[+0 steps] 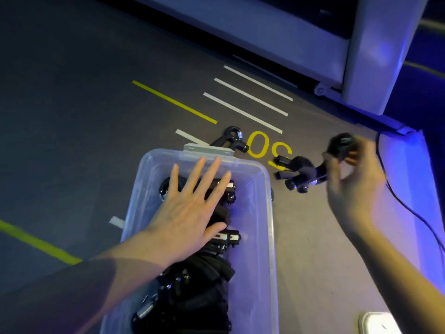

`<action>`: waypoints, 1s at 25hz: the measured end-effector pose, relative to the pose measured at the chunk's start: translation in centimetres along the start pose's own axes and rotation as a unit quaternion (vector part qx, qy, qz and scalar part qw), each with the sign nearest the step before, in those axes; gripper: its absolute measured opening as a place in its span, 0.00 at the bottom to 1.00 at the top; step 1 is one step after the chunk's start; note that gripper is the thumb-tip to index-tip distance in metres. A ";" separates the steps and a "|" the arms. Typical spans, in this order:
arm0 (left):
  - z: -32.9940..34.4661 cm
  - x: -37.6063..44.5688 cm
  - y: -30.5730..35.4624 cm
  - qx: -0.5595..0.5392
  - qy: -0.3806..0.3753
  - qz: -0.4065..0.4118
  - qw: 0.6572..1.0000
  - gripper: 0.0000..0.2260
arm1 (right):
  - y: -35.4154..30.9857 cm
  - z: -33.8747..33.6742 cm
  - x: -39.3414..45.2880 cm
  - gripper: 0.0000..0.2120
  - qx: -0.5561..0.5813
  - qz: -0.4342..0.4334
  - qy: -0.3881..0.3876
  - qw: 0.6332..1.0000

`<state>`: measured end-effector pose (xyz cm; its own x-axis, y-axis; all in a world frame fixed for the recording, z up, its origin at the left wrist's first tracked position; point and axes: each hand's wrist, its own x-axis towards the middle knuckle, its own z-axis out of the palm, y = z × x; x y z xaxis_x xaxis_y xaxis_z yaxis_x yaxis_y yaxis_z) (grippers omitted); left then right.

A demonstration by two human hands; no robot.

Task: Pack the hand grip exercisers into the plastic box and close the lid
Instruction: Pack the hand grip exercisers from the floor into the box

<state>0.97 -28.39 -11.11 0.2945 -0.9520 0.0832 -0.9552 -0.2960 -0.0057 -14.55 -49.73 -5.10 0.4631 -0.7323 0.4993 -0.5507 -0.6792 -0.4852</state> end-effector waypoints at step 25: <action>-0.4 -14.1 -0.5 -0.009 -0.029 -0.026 0.999 0.36 | -8.8 9.4 -7.8 0.10 -0.169 -0.219 -0.179 0.944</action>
<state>-2.69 -14.80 -11.89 0.3445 -0.9385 0.0247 -0.9388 -0.3443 0.0143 -6.81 -38.49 -11.50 0.8692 -0.3968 0.2950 -0.4147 -0.9100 -0.0024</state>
